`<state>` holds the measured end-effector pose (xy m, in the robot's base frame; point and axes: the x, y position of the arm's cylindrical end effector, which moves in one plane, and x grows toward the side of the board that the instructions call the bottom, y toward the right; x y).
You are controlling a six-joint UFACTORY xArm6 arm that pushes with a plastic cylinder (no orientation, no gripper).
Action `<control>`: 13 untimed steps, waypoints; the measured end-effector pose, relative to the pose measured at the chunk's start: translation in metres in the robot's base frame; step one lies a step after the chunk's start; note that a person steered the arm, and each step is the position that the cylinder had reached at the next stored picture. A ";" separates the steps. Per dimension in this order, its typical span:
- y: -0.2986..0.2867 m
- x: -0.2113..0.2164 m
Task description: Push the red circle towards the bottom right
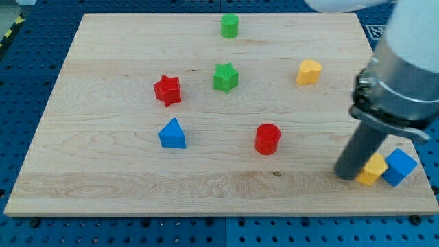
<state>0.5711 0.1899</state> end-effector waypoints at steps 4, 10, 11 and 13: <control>-0.161 -0.020; -0.078 -0.048; -0.036 -0.048; 0.024 -0.048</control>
<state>0.5227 0.2141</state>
